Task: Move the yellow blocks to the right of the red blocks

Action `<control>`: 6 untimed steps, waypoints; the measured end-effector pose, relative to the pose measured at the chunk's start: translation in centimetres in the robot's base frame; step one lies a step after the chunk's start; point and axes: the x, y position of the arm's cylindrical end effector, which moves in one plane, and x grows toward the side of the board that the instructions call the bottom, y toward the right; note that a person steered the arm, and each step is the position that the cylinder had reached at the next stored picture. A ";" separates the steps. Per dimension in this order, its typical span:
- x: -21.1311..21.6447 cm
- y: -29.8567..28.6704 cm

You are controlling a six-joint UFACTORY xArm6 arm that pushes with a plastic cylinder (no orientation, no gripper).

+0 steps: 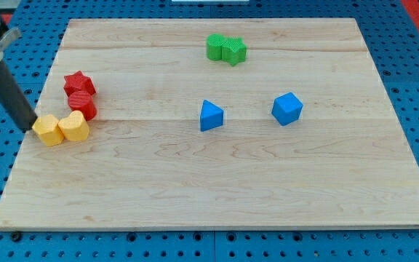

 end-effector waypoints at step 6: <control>-3.4 12.4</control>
